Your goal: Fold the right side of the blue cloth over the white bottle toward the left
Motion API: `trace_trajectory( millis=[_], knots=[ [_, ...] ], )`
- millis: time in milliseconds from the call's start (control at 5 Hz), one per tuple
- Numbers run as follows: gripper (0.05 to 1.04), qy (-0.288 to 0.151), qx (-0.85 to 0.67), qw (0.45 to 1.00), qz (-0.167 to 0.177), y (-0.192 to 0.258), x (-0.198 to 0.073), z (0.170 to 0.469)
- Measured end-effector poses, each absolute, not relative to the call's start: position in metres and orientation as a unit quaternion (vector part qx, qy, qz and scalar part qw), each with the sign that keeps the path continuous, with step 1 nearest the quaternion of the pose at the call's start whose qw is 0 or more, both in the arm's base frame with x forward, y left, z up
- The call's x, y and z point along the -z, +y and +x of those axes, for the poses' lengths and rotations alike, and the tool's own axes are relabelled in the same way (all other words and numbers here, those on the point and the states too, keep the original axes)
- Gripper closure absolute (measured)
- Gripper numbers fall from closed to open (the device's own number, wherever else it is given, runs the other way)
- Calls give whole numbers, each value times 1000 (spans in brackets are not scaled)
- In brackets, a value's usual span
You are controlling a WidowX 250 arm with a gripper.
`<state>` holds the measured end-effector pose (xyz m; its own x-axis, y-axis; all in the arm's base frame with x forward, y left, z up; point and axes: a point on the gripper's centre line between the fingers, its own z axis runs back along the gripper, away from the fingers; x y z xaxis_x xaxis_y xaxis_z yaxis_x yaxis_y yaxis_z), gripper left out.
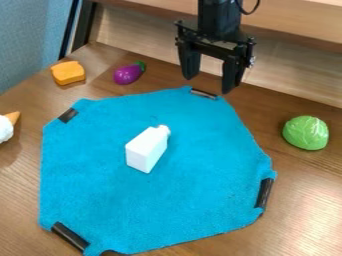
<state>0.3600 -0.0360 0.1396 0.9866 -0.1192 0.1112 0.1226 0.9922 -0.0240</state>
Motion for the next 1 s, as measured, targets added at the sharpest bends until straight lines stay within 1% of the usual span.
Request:
trace_trajectory(
  millis=[200,400,600,800,1000],
  knots=[
    [83,-36,59,997,-16,-36,-125,360],
    [83,-40,85,995,-31,-64,-113,360],
    [83,-51,107,992,-29,-98,-111,357],
    [83,-52,95,994,-25,-119,-97,347],
    [83,-32,83,995,-35,-135,-70,334]
  ],
)
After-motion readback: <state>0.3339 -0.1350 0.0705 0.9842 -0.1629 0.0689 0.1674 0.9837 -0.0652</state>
